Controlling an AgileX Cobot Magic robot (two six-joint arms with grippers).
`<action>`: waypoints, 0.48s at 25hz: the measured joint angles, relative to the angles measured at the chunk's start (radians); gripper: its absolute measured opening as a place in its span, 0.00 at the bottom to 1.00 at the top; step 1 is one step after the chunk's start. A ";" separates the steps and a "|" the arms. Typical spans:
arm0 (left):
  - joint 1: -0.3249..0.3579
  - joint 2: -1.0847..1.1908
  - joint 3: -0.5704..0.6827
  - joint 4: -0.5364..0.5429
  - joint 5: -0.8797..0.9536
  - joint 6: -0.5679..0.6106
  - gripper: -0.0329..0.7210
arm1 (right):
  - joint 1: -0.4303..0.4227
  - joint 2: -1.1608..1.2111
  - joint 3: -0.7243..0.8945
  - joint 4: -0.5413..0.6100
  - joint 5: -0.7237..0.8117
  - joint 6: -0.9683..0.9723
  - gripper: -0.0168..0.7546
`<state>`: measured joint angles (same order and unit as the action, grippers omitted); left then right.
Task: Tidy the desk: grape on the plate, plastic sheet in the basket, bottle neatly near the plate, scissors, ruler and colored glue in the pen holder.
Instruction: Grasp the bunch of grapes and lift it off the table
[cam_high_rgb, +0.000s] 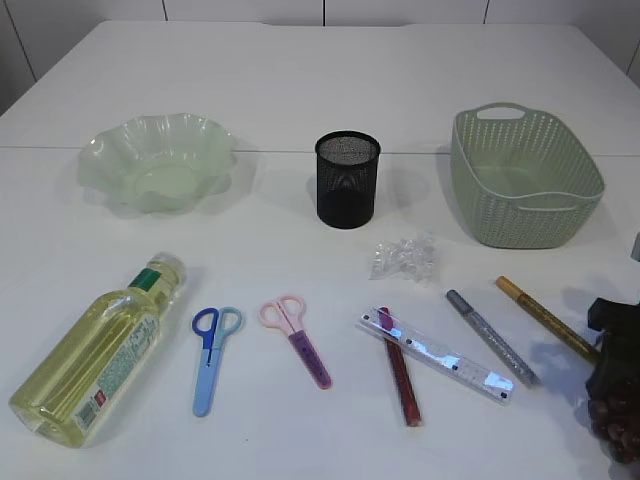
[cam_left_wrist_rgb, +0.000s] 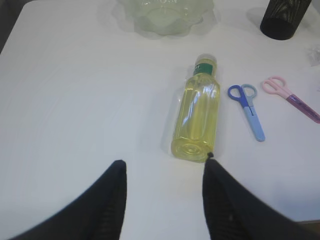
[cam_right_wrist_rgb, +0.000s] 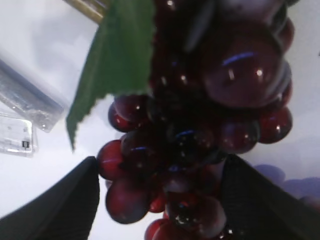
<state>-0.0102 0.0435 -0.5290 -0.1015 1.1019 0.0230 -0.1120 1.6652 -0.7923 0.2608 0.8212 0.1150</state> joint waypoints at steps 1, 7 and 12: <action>0.000 0.000 0.000 0.000 0.000 0.000 0.52 | 0.000 0.002 0.000 -0.013 -0.001 0.010 0.78; 0.000 0.000 0.000 0.000 0.000 0.000 0.52 | 0.003 0.002 0.000 -0.084 -0.010 0.068 0.78; 0.000 0.000 0.000 -0.001 0.000 0.000 0.52 | 0.003 0.002 0.000 -0.089 -0.026 0.082 0.78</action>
<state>-0.0102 0.0435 -0.5290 -0.1029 1.1019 0.0230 -0.1093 1.6675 -0.7923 0.1719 0.7948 0.1972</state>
